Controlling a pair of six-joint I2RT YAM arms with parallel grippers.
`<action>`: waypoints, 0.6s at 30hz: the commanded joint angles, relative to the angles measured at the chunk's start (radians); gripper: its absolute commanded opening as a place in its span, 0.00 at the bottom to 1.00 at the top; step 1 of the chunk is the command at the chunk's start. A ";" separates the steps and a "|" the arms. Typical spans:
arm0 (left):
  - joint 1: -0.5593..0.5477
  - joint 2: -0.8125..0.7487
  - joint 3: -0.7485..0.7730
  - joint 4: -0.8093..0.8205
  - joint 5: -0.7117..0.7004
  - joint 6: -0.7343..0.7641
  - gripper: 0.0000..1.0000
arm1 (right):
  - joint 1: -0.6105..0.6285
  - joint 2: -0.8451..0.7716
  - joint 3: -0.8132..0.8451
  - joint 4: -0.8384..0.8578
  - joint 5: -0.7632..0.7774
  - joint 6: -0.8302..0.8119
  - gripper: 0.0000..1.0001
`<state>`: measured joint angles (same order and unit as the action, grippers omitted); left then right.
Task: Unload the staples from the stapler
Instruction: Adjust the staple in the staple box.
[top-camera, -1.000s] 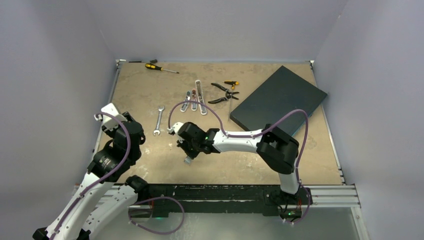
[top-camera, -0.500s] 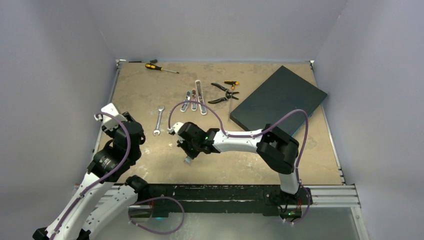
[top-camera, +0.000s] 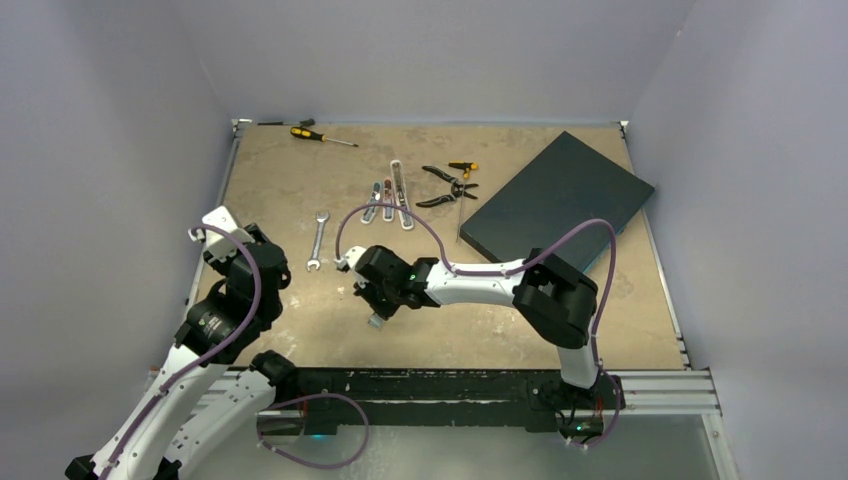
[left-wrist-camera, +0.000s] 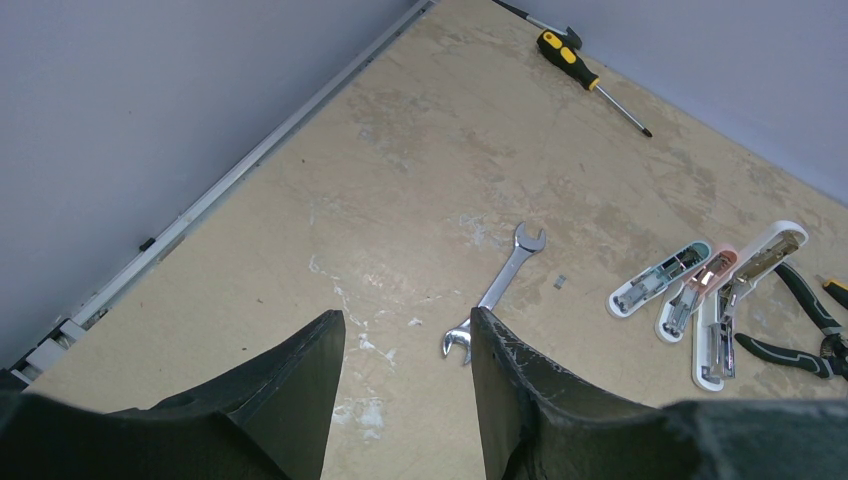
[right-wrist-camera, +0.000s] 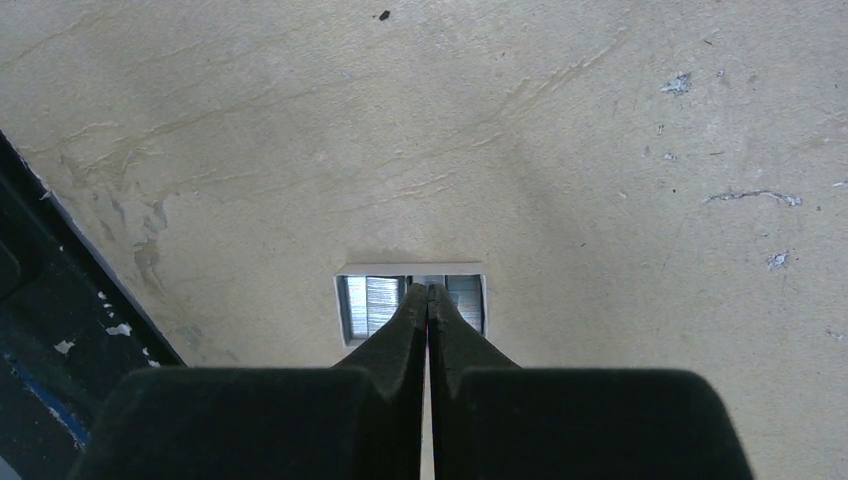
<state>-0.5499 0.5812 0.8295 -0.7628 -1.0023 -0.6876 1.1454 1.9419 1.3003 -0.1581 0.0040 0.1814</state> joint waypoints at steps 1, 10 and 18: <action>0.002 0.002 0.010 0.034 -0.002 0.015 0.48 | 0.005 -0.012 -0.001 -0.018 -0.021 -0.016 0.00; 0.002 0.002 0.010 0.034 -0.002 0.016 0.48 | 0.007 -0.018 -0.007 -0.023 -0.018 -0.016 0.00; 0.001 0.003 0.011 0.035 -0.001 0.015 0.48 | 0.007 -0.021 -0.009 -0.035 -0.023 -0.017 0.00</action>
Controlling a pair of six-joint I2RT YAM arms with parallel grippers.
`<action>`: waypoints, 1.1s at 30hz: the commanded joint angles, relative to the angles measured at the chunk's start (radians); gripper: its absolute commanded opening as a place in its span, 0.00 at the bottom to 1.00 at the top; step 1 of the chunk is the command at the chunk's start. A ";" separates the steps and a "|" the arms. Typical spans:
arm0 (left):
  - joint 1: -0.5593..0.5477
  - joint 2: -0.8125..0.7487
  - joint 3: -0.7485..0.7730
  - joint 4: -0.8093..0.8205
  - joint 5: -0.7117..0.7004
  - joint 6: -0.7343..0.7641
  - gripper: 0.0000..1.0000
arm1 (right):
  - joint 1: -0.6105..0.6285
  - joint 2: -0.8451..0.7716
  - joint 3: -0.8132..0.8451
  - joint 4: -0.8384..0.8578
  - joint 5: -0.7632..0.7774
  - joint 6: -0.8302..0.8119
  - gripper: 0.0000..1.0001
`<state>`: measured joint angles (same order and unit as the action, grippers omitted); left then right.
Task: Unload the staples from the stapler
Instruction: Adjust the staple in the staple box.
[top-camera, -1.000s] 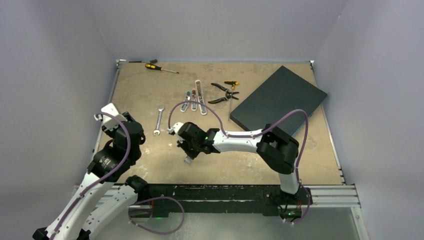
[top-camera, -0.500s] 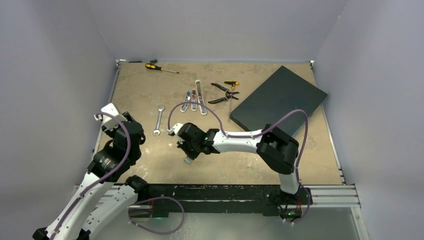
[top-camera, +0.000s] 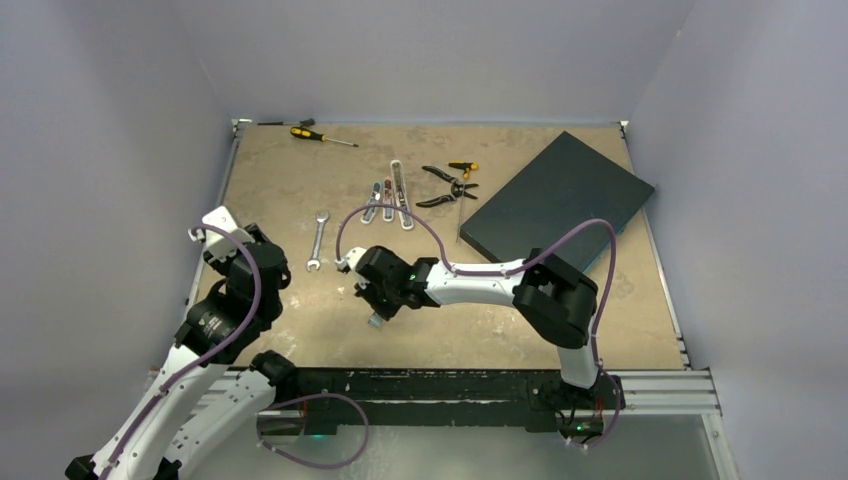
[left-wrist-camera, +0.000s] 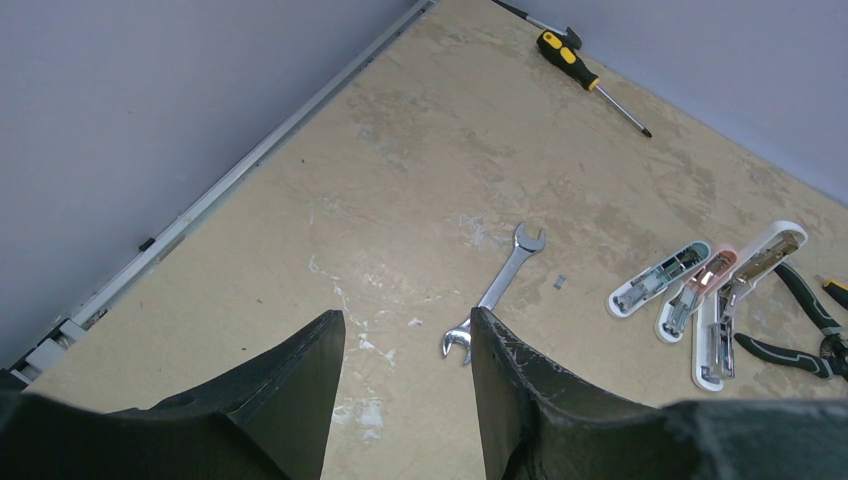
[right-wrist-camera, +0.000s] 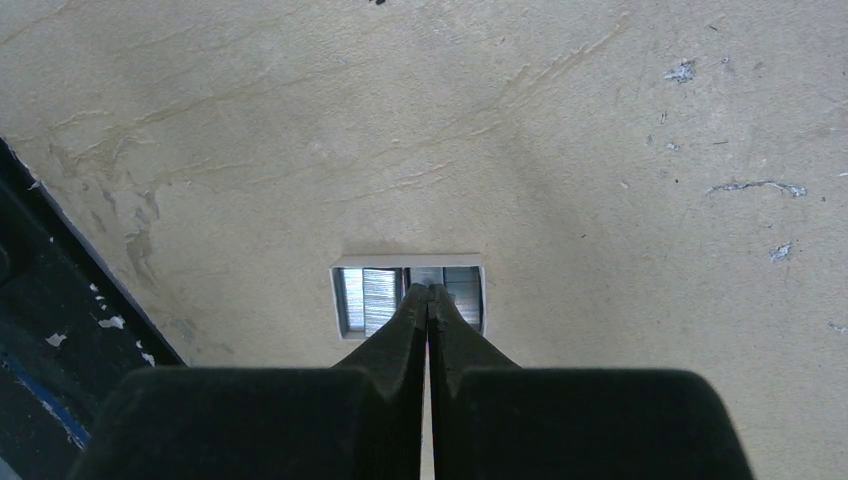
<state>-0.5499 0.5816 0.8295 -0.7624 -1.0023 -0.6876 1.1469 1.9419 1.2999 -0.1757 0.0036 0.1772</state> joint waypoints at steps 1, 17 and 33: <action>0.001 0.003 0.011 0.036 -0.002 0.015 0.48 | 0.007 -0.021 -0.008 -0.019 -0.022 -0.014 0.00; 0.003 0.001 0.010 0.035 -0.001 0.016 0.48 | 0.009 -0.025 -0.005 -0.056 -0.025 -0.024 0.00; 0.001 0.003 0.009 0.037 0.000 0.016 0.48 | 0.009 -0.091 0.016 -0.047 -0.020 0.007 0.00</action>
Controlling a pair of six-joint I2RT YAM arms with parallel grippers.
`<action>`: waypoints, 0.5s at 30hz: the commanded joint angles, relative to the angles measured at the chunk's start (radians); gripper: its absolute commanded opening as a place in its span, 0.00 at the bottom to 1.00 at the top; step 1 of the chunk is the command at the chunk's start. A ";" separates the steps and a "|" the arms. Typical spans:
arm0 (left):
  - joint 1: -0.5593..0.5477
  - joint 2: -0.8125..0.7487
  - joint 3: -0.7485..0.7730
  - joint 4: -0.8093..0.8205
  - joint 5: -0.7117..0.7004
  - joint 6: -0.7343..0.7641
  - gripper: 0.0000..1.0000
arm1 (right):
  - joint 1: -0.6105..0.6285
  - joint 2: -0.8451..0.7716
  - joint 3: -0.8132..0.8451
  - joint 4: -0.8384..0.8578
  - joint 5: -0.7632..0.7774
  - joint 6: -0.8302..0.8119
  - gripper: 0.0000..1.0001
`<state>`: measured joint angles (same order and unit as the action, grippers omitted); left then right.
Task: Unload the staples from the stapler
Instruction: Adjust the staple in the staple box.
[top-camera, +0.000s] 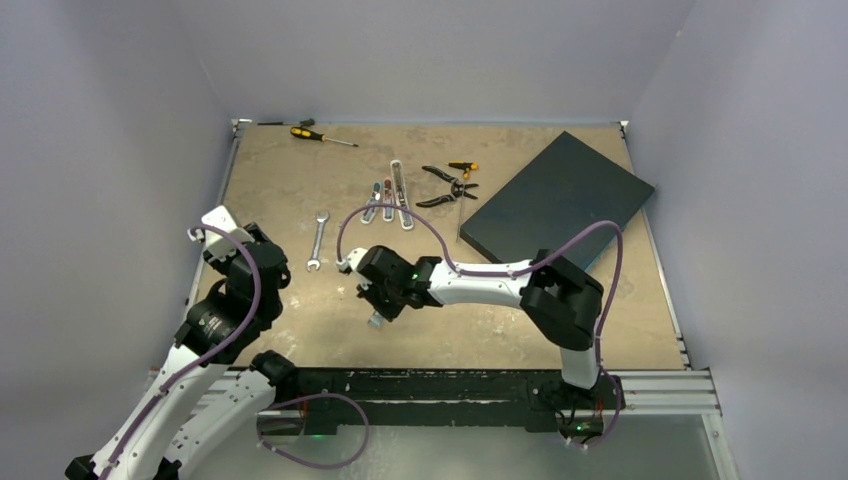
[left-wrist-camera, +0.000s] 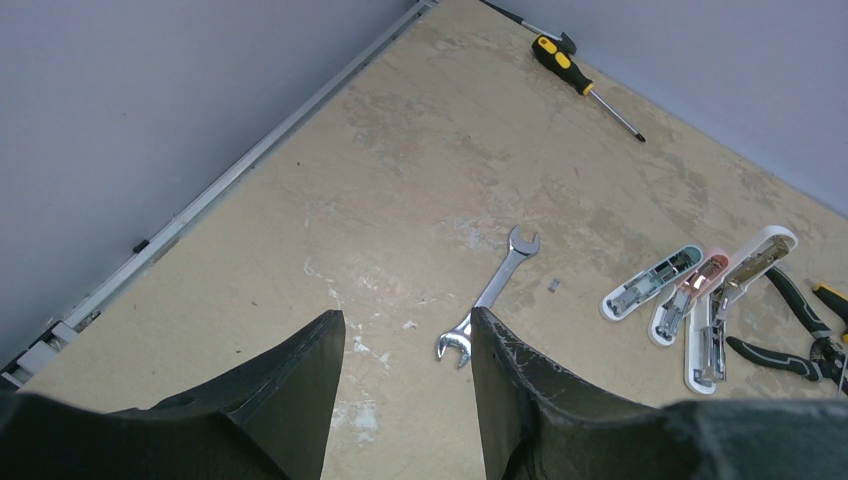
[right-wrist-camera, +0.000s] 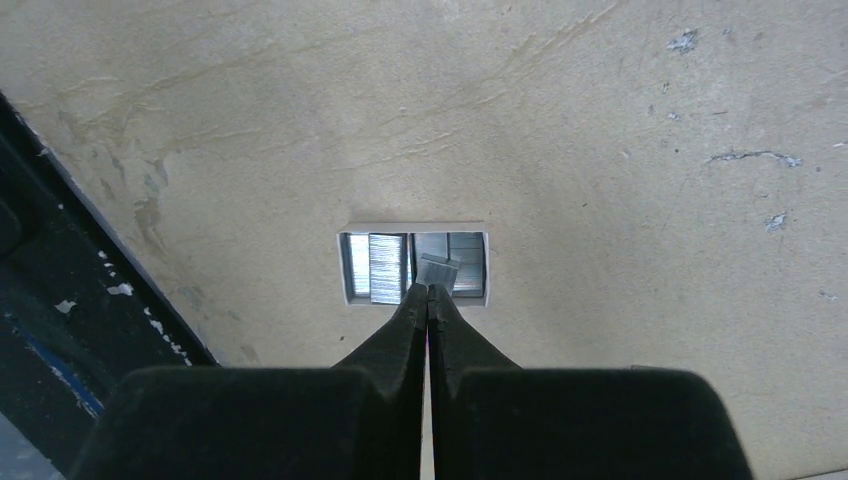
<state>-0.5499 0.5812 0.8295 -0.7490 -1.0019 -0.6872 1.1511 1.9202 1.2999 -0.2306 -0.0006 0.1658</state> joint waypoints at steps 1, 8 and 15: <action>0.001 0.003 0.008 0.023 -0.001 0.015 0.48 | 0.005 -0.067 0.017 0.019 -0.018 0.021 0.00; 0.002 0.004 0.008 0.023 -0.001 0.017 0.48 | 0.004 -0.016 0.037 0.065 -0.001 0.022 0.00; 0.001 0.003 0.008 0.023 -0.001 0.016 0.48 | 0.005 0.008 0.042 0.068 -0.003 0.031 0.00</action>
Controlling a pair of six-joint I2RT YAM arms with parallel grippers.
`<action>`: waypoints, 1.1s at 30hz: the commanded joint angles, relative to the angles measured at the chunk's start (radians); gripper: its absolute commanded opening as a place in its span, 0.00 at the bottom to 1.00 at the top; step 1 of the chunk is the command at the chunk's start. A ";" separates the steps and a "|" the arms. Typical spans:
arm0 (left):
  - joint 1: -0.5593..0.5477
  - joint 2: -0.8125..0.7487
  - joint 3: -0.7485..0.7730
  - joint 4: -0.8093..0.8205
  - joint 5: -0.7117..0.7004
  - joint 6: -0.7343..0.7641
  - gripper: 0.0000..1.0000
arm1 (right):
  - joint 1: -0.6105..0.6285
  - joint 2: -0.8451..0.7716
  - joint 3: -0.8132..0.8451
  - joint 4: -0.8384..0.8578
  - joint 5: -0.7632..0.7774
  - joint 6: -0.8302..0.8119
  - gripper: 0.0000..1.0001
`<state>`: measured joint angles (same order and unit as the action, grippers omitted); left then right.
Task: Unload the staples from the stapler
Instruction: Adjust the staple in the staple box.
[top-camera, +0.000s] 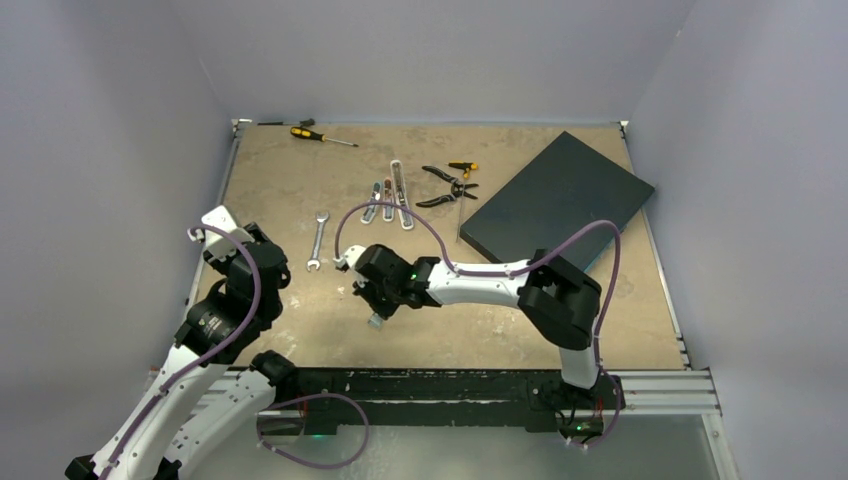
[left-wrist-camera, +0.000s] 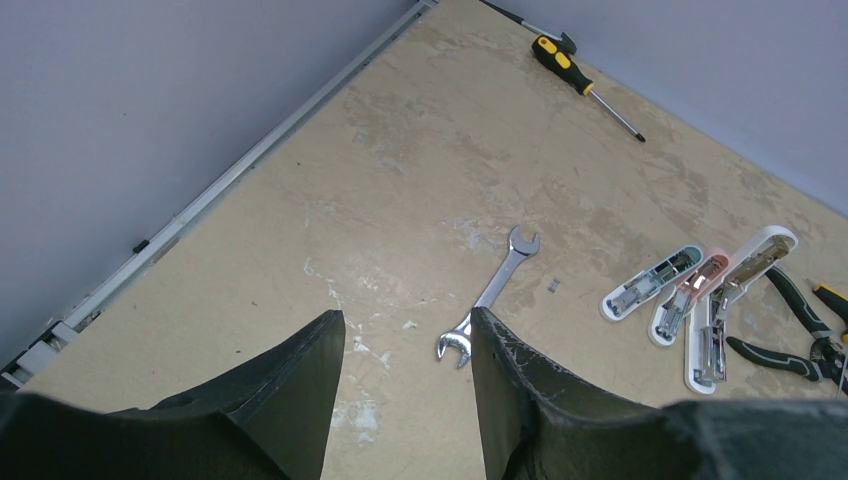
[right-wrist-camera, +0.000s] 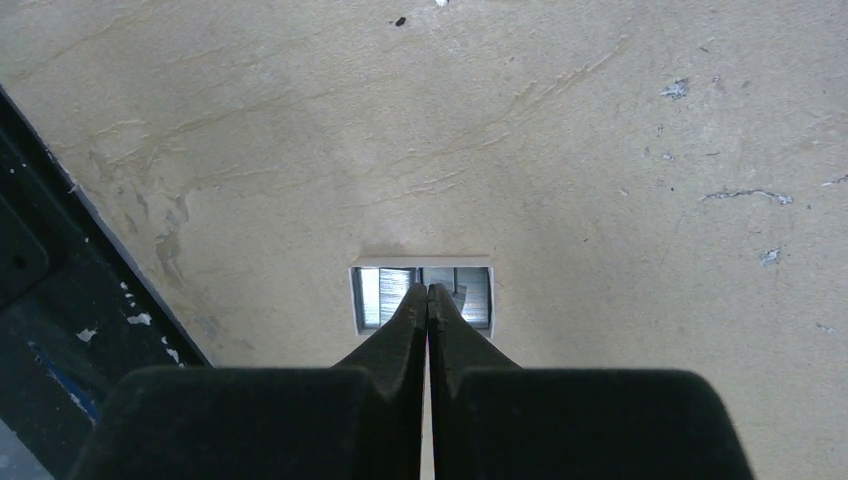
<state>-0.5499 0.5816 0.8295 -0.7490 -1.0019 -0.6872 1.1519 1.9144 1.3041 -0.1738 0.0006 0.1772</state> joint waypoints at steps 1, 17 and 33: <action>0.003 0.003 0.009 0.023 -0.001 0.017 0.48 | 0.004 0.017 0.039 0.011 -0.004 0.024 0.00; 0.002 0.002 0.009 0.023 -0.001 0.016 0.48 | 0.003 0.032 0.038 0.018 0.042 0.046 0.00; 0.003 0.003 0.008 0.023 -0.001 0.018 0.48 | 0.004 0.043 0.004 0.011 0.015 0.037 0.00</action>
<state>-0.5499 0.5816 0.8295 -0.7490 -1.0019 -0.6872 1.1519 1.9442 1.3071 -0.1673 0.0124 0.2092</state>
